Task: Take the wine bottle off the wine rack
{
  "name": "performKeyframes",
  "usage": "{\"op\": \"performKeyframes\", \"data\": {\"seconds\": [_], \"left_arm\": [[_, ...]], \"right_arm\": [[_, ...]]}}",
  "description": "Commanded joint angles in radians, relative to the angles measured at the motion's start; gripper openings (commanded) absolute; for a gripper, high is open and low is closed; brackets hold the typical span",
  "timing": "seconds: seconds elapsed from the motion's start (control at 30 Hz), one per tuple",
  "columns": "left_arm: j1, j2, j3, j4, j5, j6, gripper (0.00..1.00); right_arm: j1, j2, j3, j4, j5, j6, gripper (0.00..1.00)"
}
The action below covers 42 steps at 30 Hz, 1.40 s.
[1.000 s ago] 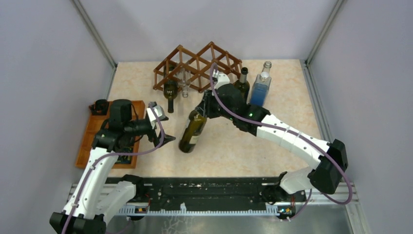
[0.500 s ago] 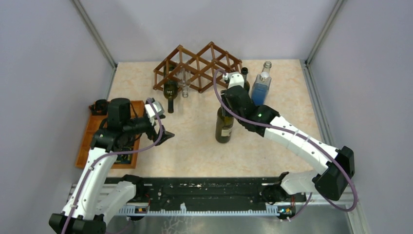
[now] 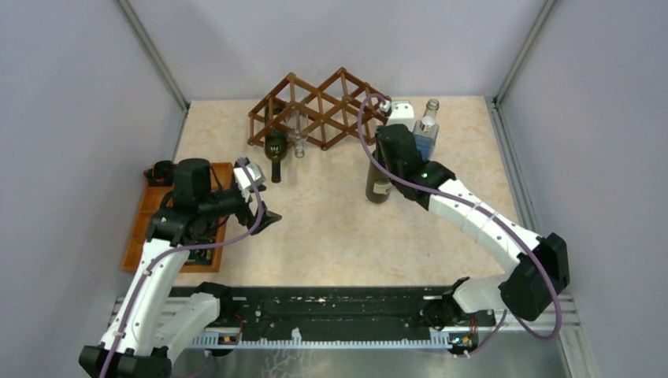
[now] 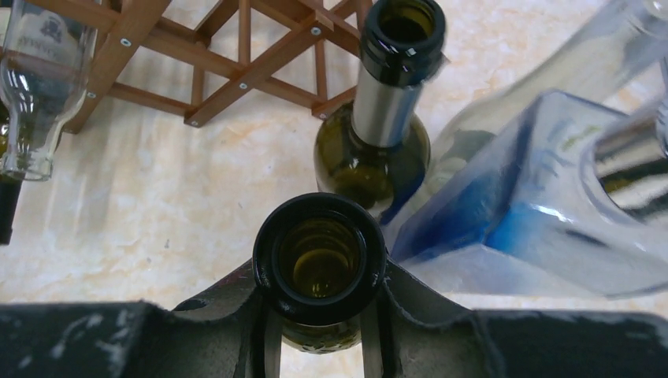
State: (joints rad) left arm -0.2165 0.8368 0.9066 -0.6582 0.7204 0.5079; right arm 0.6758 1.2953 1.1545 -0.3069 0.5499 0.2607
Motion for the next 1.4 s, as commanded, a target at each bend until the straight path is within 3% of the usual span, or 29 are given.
{"op": "performKeyframes", "data": {"seconds": [0.0,0.37,0.7,0.97,1.07,1.23,1.37], "left_arm": [[-0.005,-0.001,0.04,-0.01,-0.007,-0.015,0.99],[-0.004,0.015,0.051,-0.006,-0.005,-0.009,0.99],[-0.004,0.011,0.052,-0.026,-0.022,0.011,0.99],[-0.005,0.014,0.067,-0.038,-0.026,0.011,0.99],[-0.004,0.016,0.071,-0.046,-0.041,0.006,0.99],[-0.004,0.019,0.074,-0.032,-0.085,-0.025,0.99],[-0.001,0.029,0.08,0.004,-0.133,-0.089,0.99]], "right_arm": [[-0.004,0.051,0.124,0.164,-0.01,-0.015,0.0],[-0.004,0.228,0.25,0.195,-0.03,-0.031,0.0],[-0.005,0.407,0.41,0.242,0.069,-0.128,0.0],[-0.016,0.482,0.483,0.184,0.081,-0.112,0.0],[-0.019,0.479,0.483,0.168,0.071,-0.099,0.16],[-0.019,0.444,0.468,0.163,0.052,-0.084,0.59],[-0.019,0.415,0.482,0.14,0.03,-0.075,0.76]]}}
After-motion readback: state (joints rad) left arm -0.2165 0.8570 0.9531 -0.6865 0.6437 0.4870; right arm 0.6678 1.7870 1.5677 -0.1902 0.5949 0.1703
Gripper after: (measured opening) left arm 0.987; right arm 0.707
